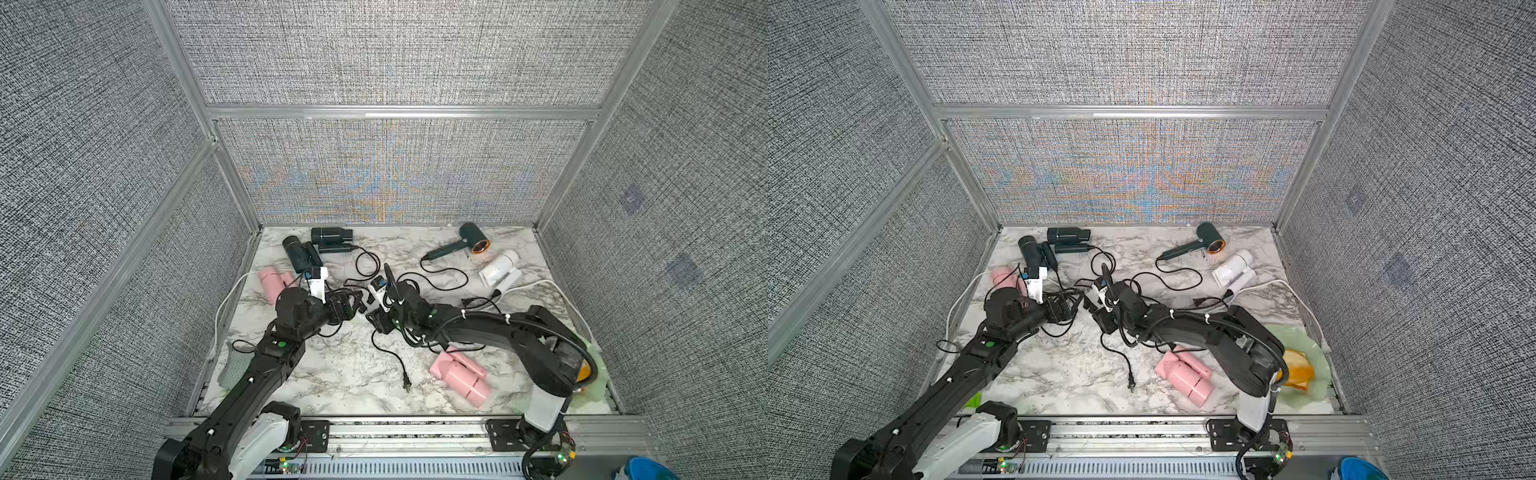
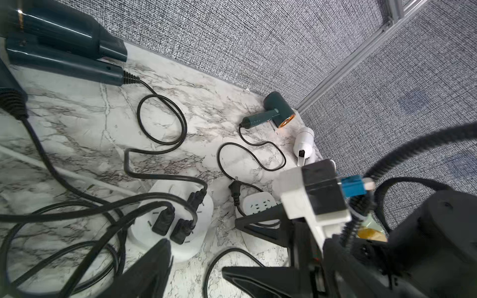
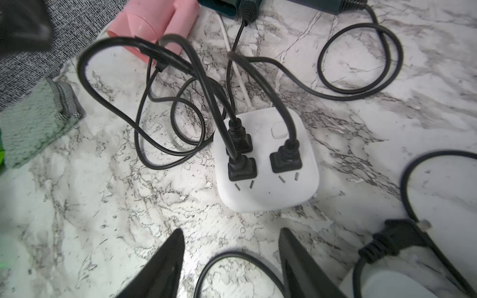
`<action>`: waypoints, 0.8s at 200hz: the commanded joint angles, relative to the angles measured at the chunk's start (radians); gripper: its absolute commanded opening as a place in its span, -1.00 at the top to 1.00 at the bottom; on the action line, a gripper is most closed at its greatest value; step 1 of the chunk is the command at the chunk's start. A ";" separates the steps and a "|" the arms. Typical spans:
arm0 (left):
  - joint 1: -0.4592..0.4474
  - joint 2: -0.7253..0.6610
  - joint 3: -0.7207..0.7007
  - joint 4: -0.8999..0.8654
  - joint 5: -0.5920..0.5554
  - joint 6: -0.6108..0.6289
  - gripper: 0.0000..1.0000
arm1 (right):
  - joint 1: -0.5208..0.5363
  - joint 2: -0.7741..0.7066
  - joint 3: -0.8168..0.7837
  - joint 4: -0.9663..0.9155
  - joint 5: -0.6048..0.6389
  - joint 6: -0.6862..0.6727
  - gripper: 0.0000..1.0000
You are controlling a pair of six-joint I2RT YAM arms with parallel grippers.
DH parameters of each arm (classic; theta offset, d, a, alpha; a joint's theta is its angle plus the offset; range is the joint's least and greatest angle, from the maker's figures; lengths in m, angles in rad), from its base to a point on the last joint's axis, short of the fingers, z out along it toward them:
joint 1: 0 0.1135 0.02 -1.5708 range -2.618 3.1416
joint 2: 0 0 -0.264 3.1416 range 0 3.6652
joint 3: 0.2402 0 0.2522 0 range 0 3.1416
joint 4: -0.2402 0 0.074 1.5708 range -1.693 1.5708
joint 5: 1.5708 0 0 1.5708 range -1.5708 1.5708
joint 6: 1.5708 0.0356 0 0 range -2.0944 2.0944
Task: Charge the blow dryers
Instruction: Insert the plug into the socket, then adjust the charging cable at the center of the board.
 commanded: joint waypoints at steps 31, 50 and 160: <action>-0.027 0.082 -0.004 0.164 0.082 -0.021 -0.84 | -0.062 -0.206 -0.114 -0.060 0.088 0.070 -0.22; -0.049 0.100 0.005 0.159 0.066 -0.012 -0.86 | -0.110 -0.268 -0.139 -0.095 0.098 0.098 -0.22; -0.165 0.211 0.068 0.171 0.023 -0.012 -0.98 | -0.321 -0.407 -0.241 -0.252 0.129 0.188 -0.04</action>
